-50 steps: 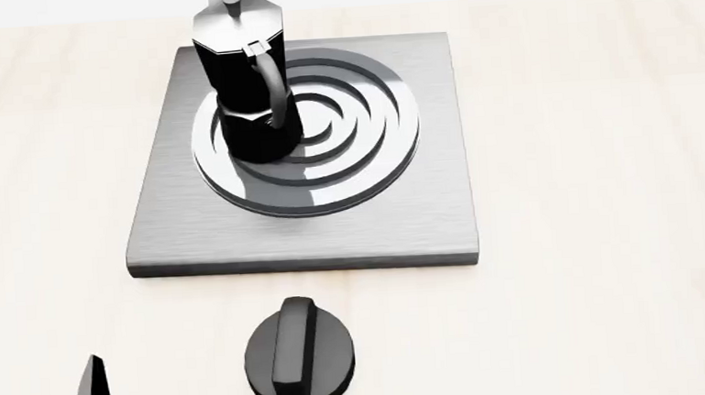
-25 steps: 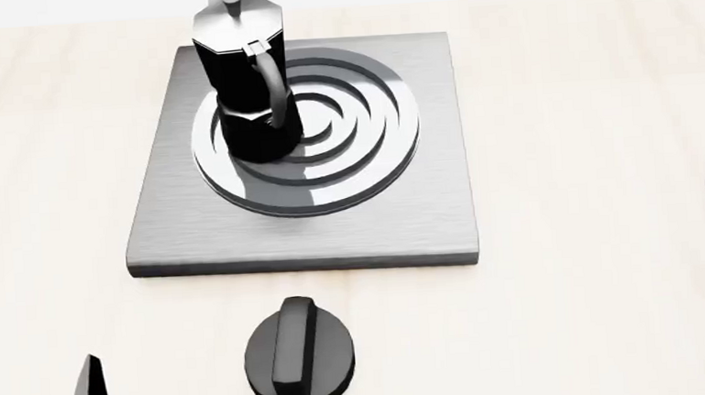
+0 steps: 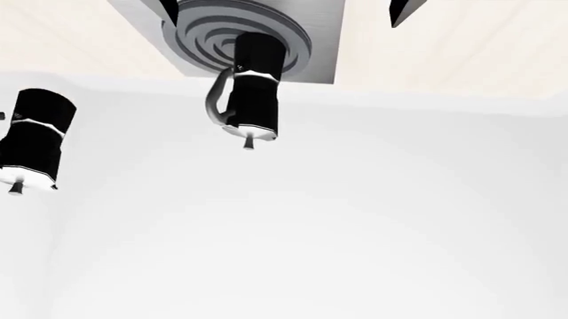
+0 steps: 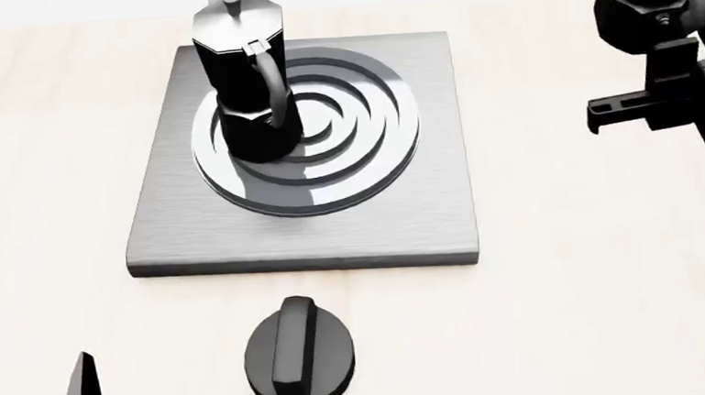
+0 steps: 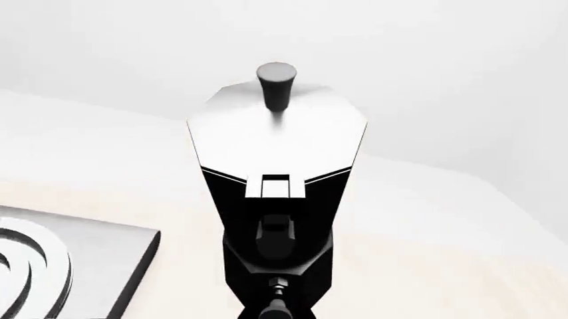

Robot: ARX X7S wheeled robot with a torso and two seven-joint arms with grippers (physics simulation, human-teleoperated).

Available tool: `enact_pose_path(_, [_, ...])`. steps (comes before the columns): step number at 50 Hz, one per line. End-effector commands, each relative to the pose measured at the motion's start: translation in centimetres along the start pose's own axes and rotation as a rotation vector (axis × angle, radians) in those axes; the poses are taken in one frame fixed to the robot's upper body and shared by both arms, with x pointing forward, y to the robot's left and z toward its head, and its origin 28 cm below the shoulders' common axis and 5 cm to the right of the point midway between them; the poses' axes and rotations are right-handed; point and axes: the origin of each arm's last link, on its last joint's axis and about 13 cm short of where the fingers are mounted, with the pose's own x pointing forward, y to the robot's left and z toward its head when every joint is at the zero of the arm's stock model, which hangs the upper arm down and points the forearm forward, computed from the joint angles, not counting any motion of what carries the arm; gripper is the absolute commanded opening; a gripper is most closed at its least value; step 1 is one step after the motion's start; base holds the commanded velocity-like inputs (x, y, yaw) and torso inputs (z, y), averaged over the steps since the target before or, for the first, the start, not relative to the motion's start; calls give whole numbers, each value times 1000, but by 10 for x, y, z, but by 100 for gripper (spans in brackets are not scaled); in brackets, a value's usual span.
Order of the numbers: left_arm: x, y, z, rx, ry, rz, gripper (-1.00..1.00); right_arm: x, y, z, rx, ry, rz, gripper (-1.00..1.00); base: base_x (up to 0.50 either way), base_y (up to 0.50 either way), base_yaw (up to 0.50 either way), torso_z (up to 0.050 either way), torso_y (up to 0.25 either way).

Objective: Put both moka pots on the stove.

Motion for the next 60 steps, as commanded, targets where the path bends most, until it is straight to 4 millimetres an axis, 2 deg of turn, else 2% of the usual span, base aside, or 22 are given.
enact_pose_path(1, [0, 0, 2, -2, -4, 3, 100, 15, 19, 26, -15, -71, 117, -100, 0, 0, 0, 0, 0])
enact_pose_path(13, [0, 1, 3, -4, -7, 6, 100, 25, 33, 32, 17, -79, 285, -100, 0, 0, 0, 0, 2])
enact_pose_path(19, [0, 2, 2, -4, -8, 6, 100, 34, 30, 28, 50, -60, 301, -100, 0, 0, 0, 0, 2])
enact_pose_path(35, [-1, 1, 2, -3, -7, 4, 100, 34, 26, 27, 96, -1, 395, -100, 0, 0, 0, 0, 1])
enact_pose_path(39, [0, 1, 0, -3, -6, 3, 100, 43, 25, 27, 105, 28, 411, -100, 0, 0, 0, 0, 3])
enact_pose_path(53, [0, 2, 1, -2, -8, 5, 100, 56, 45, 47, 59, 42, 448, -100, 0, 0, 0, 0, 1])
enact_pose_path(60, [0, 2, 2, -1, -10, 8, 100, 64, 56, 47, 39, 41, 471, -100, 0, 0, 0, 0, 1])
